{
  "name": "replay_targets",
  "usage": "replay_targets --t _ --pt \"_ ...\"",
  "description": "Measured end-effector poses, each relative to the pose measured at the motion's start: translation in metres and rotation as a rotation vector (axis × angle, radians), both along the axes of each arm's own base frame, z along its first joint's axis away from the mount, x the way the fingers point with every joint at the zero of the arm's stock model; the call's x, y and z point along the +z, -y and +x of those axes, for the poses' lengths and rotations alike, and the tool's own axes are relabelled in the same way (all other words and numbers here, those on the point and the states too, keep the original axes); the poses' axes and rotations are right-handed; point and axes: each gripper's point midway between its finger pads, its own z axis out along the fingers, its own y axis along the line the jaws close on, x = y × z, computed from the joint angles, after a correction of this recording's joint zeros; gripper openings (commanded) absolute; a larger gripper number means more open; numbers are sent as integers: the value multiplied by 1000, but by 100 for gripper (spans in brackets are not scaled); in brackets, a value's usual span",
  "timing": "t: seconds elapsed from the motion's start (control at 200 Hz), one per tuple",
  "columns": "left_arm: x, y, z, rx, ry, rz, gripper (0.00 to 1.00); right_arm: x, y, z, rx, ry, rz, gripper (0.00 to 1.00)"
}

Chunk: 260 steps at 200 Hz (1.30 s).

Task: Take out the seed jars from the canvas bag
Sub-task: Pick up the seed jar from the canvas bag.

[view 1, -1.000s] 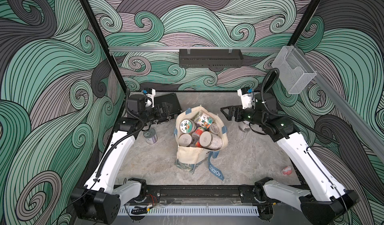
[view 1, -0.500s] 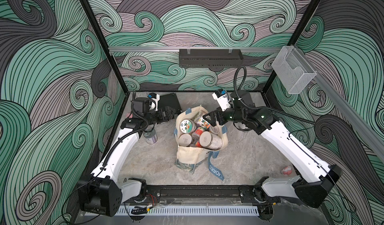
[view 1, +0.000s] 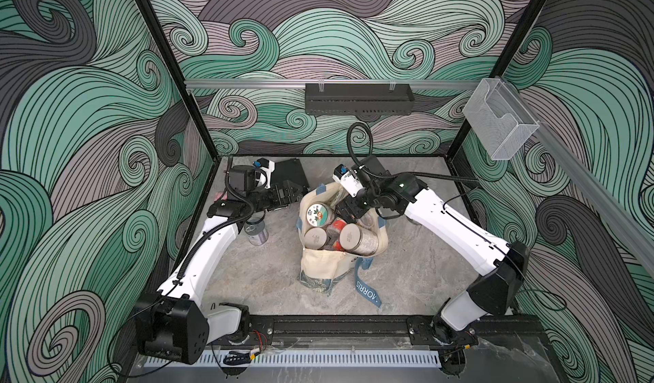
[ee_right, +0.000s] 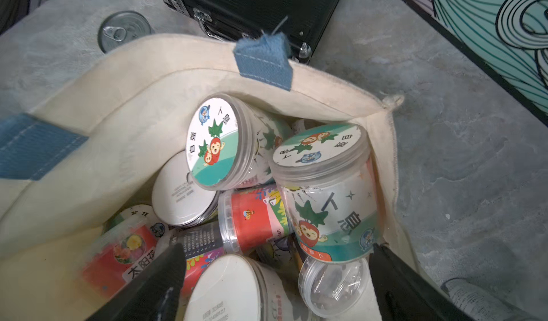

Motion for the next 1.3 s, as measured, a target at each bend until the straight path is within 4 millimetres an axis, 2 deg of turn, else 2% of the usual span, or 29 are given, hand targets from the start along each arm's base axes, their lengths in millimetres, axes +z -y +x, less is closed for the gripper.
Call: replay_targets --t 0.105,0.355,0.741,0.881,1.106,1.301 --pt "0 0 0 -1 -1 -1 99 -12 -1 2 7 -28 -53 78" --pt "1 1 0 -2 1 -3 99 -28 -5 14 7 -40 -144 77" --pt "1 1 0 -1 1 -9 98 -55 -4 44 -9 5 -315 91" --pt "1 2 0 -3 0 -10 98 -69 -6 50 -11 -3 -346 94" --pt "1 2 2 -5 2 -11 98 -72 -10 55 -22 4 -342 92" --pt "0 3 1 -8 1 -10 98 -71 -9 56 -30 16 -336 84"
